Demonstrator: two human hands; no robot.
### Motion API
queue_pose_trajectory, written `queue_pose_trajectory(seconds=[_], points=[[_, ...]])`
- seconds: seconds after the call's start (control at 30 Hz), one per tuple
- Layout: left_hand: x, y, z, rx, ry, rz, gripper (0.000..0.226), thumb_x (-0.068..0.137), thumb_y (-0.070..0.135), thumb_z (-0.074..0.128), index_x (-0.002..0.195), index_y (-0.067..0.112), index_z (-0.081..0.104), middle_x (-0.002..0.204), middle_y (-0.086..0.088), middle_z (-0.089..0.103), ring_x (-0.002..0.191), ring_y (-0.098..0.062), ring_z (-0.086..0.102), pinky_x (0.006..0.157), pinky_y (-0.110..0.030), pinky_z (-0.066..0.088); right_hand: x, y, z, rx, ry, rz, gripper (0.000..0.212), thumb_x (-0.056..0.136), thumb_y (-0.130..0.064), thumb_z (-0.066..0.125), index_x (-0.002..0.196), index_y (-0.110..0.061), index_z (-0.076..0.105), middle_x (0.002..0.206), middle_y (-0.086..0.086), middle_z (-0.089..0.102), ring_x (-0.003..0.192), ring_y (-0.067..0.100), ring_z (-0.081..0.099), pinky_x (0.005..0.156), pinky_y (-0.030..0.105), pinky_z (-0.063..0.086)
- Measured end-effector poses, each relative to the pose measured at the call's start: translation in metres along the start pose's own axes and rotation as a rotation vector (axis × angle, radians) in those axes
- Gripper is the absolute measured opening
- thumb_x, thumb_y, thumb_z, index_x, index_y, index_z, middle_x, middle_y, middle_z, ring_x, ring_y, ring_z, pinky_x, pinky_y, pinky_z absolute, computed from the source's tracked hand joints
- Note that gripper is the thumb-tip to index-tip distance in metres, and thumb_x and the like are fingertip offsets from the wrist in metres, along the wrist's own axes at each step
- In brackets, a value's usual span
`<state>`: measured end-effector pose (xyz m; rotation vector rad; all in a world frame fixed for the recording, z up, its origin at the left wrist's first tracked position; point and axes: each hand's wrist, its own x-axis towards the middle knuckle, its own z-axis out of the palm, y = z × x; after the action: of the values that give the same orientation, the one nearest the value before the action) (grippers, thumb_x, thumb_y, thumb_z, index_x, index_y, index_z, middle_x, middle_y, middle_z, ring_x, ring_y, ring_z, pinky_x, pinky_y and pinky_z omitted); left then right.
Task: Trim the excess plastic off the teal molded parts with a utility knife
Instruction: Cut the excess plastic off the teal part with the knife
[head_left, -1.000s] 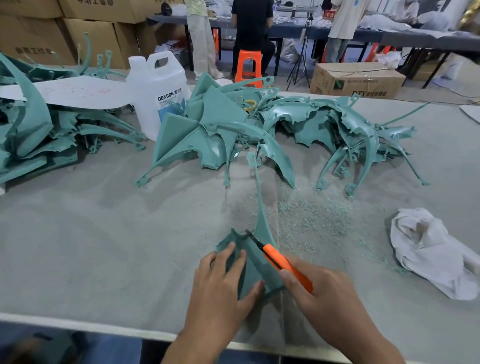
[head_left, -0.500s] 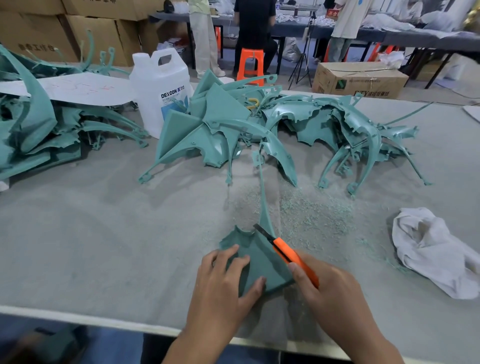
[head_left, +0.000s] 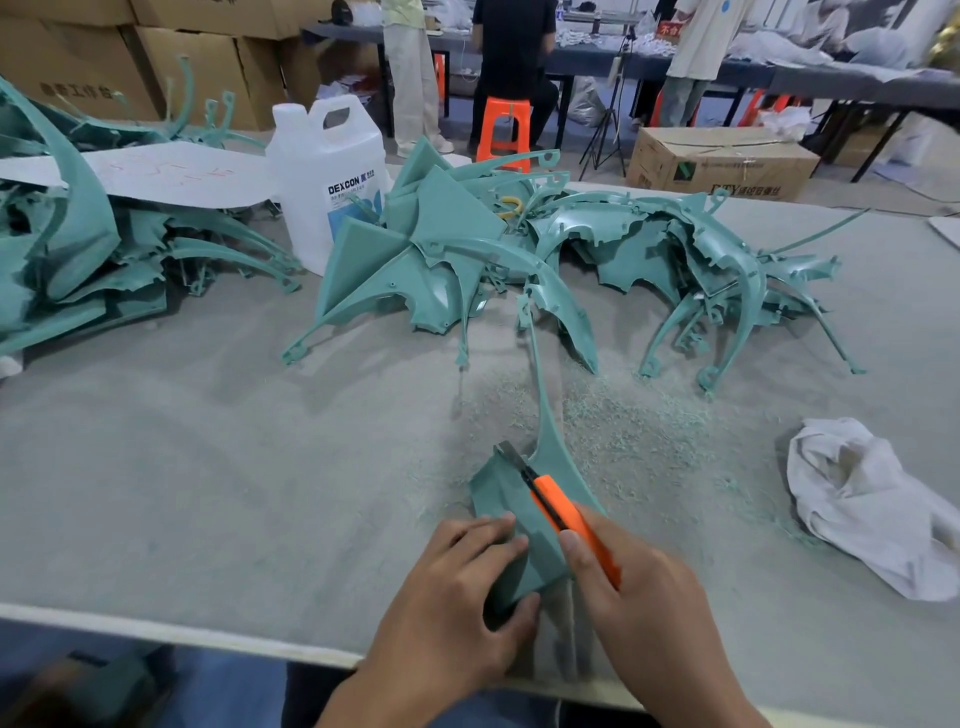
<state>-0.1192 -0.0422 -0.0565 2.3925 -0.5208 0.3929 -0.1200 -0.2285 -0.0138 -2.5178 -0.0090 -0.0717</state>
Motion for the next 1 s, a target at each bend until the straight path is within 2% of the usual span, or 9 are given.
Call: queue_pose_trajectory(seconds=[0.13,0.3,0.43,0.5,0.63,0.77,0.93,1.0], points=[[0.001,-0.002,0.003,0.012,-0.008,0.001,0.046,0.077,0.043,0.070,0.110,0.012,0.077,0.120,0.003,0.071,0.108,-0.016,0.061,0.103,-0.015,0.041,0.004,-0.004,0.005,-0.065,-0.078,0.009,0.044,0.099,-0.054,0.040,0.140,-0.067,0.034,0.108,-0.012,0.070,0.101,0.015,0.065,0.081,0.030,0.046],[0.001,-0.004,0.005,0.019,0.004,0.014,0.045,0.074,0.041,0.073,0.108,0.012,0.078,0.119,0.001,0.072,0.106,-0.017,0.061,0.103,-0.015,0.041,0.004,-0.003,0.013,-0.055,-0.021,0.042,0.040,0.099,-0.052,0.042,0.138,-0.058,0.044,0.104,-0.009,0.071,0.097,0.019,0.066,0.076,0.030,0.044],[0.000,-0.005,0.006,0.017,-0.003,0.008,0.046,0.068,0.036,0.082,0.107,0.011,0.078,0.117,-0.001,0.073,0.105,-0.018,0.061,0.103,-0.013,0.039,0.000,-0.003,0.016,-0.018,0.020,0.077,0.037,0.097,-0.051,0.046,0.134,-0.060,0.049,0.103,-0.007,0.074,0.098,0.021,0.067,0.070,0.028,0.038],[0.000,-0.004,0.005,0.017,-0.008,0.011,0.044,0.070,0.037,0.079,0.106,0.011,0.078,0.117,-0.001,0.073,0.103,-0.020,0.064,0.102,-0.014,0.040,0.000,-0.001,0.016,-0.019,0.030,0.092,0.038,0.097,-0.051,0.047,0.134,-0.060,0.049,0.103,-0.005,0.075,0.097,0.021,0.067,0.068,0.025,0.034],[0.001,-0.003,0.002,0.014,-0.028,0.001,0.045,0.075,0.043,0.067,0.106,0.013,0.078,0.117,0.000,0.073,0.103,-0.020,0.064,0.102,-0.016,0.041,-0.003,-0.003,0.017,0.015,0.045,0.105,0.038,0.098,-0.048,0.050,0.134,-0.060,0.050,0.107,-0.003,0.075,0.100,0.023,0.067,0.072,0.028,0.041],[0.000,-0.002,0.003,-0.012,-0.025,-0.009,0.043,0.074,0.041,0.069,0.105,0.012,0.078,0.117,0.000,0.073,0.103,-0.021,0.065,0.103,-0.017,0.042,-0.006,0.004,0.016,0.082,0.101,0.187,0.037,0.096,-0.045,0.054,0.133,-0.046,0.060,0.106,0.010,0.075,0.104,0.034,0.067,0.076,0.033,0.046],[0.001,-0.003,0.001,0.012,-0.042,0.014,0.042,0.076,0.042,0.068,0.105,0.012,0.078,0.116,-0.001,0.073,0.104,-0.021,0.064,0.104,-0.017,0.039,-0.006,-0.005,0.015,0.031,0.075,0.116,0.033,0.096,-0.050,0.052,0.128,-0.050,0.059,0.099,0.001,0.076,0.096,0.028,0.068,0.068,0.027,0.037],[0.001,-0.003,0.001,0.017,-0.046,0.013,0.043,0.076,0.042,0.067,0.106,0.013,0.078,0.116,-0.001,0.073,0.105,-0.020,0.063,0.104,-0.017,0.040,-0.003,-0.006,0.015,-0.008,0.043,0.120,0.033,0.097,-0.052,0.048,0.128,-0.053,0.058,0.098,-0.001,0.075,0.095,0.025,0.068,0.068,0.029,0.038]])
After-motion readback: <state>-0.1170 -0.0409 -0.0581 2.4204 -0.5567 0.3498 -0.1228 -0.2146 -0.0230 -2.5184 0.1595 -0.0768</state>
